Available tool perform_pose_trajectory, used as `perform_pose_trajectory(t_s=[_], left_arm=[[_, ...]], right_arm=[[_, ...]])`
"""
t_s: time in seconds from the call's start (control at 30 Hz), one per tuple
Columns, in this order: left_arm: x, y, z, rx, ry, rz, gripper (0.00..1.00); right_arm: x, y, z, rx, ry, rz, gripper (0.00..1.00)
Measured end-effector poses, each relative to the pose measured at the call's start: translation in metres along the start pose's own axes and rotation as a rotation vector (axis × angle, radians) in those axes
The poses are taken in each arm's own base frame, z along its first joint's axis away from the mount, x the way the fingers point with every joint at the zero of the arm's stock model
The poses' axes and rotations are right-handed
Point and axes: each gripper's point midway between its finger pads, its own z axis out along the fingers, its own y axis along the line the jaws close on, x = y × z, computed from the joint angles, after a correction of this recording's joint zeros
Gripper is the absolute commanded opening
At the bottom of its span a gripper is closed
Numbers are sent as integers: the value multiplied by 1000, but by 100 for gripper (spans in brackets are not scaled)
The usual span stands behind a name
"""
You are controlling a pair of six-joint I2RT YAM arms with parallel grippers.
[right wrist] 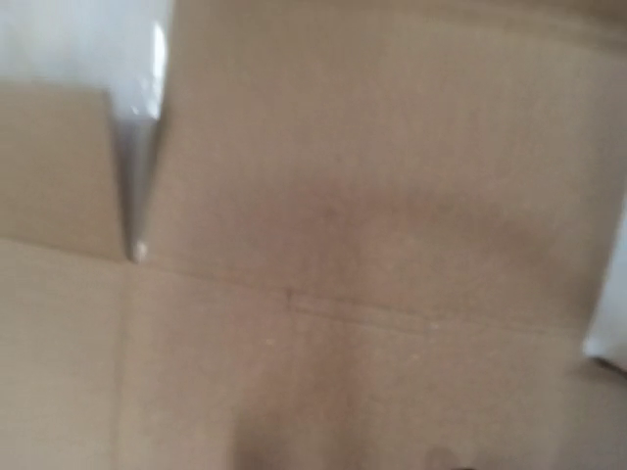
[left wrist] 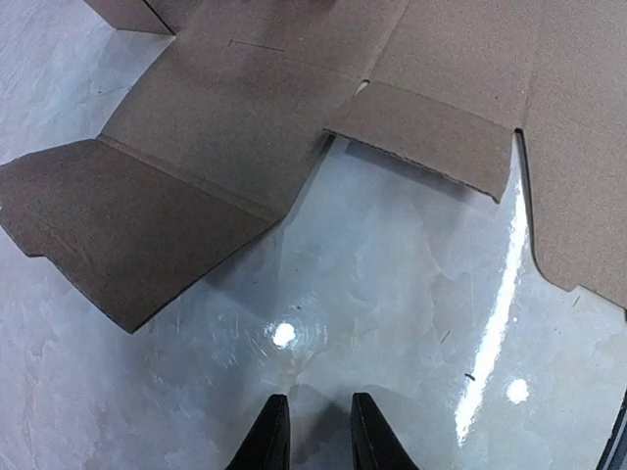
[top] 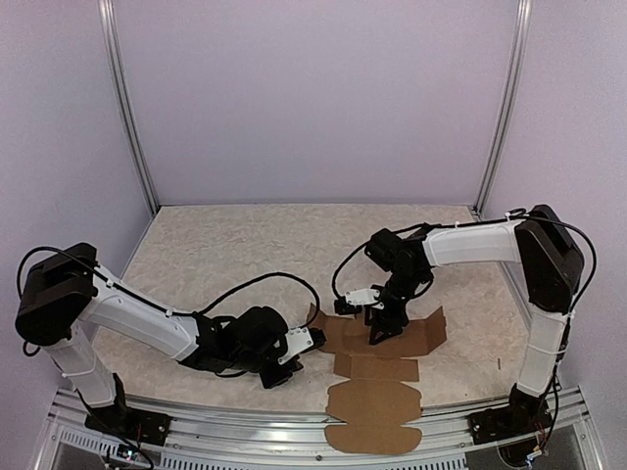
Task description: Fold the paper box
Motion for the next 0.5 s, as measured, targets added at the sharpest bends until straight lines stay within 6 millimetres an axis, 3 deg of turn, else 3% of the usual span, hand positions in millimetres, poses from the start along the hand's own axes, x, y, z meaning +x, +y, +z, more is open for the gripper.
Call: perform_pose_trajectory(t_s=[0.17, 0.27, 0.37, 0.5], left_arm=[[-4, -3, 0, 4, -15, 6, 22], [-6, -4, 0, 5, -26, 7, 22], [-9, -9, -1, 11, -37, 15, 22], [-14, -16, -1, 24, -58, 28, 22]], right_arm=[[-18, 0, -29, 35, -52, -16, 59], [-17, 2, -43, 85, -54, -32, 60], [5, 9, -36, 106, -1, -30, 61], [47, 28, -8, 64, 114, 1, 63]])
